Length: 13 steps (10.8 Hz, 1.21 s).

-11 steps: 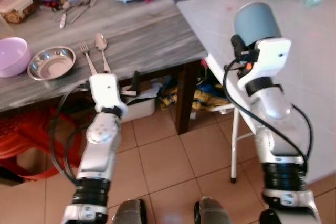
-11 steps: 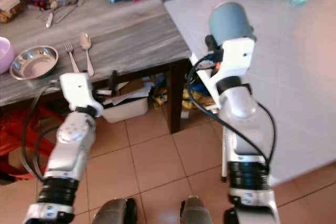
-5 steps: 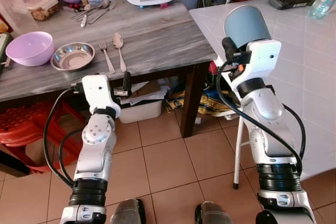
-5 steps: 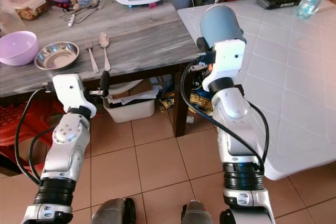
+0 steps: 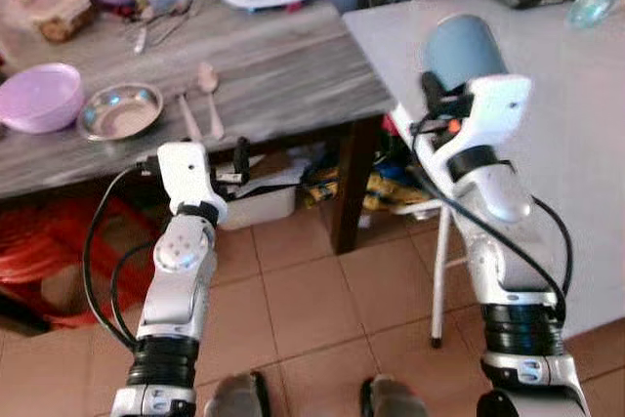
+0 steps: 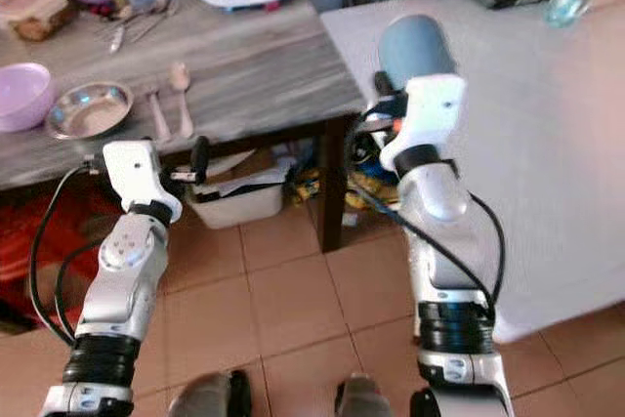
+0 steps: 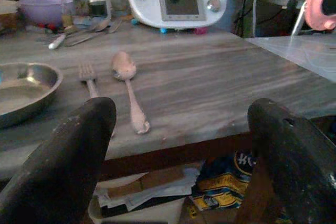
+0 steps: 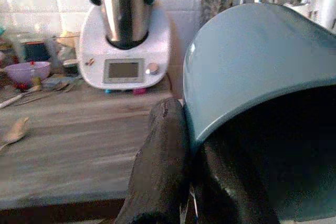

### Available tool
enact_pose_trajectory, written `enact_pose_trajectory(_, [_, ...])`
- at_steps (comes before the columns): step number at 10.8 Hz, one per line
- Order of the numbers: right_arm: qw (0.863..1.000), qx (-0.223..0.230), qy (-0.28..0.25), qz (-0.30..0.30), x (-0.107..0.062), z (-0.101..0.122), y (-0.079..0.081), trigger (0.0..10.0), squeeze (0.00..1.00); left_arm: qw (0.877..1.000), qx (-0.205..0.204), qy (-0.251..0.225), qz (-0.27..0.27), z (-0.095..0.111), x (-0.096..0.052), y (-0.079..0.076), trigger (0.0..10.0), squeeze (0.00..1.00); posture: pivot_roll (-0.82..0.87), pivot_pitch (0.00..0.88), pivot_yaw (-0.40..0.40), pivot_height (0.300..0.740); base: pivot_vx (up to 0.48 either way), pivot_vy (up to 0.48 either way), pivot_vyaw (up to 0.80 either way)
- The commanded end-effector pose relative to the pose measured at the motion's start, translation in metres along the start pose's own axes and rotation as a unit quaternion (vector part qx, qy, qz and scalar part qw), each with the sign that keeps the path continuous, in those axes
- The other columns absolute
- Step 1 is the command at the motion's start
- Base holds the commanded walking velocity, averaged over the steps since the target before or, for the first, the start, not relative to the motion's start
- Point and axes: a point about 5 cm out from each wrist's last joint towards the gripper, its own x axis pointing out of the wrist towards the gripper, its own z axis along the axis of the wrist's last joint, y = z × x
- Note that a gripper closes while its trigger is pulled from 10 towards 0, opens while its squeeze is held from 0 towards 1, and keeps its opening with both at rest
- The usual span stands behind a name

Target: Setting the table

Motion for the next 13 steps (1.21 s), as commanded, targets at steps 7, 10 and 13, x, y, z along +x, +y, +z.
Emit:
enact_pose_trajectory(7, [0.999,-0.006,-0.028,0.020,0.005,0.013,0.006,10.0,0.00,1.000,0.002,-0.026,0.016,0.009,0.000,0.008,10.0,0.00,-0.06,0.114,0.050,0.740,0.381,0.000,0.46])
enact_pose_trajectory(10, [0.999,-0.006,-0.033,0.025,0.004,0.015,0.006,10.0,0.00,0.998,0.015,-0.040,0.041,0.016,-0.006,0.017,10.0,0.00,-0.06,0.113,0.048,0.740,0.000,0.000,0.62])
enact_pose_trajectory(13, [1.000,0.002,-0.023,0.016,0.005,0.012,0.001,10.0,0.00,0.998,0.024,-0.028,0.041,0.010,-0.014,0.020,10.0,0.00,-0.06,0.113,0.048,0.740,0.000,0.000,0.63])
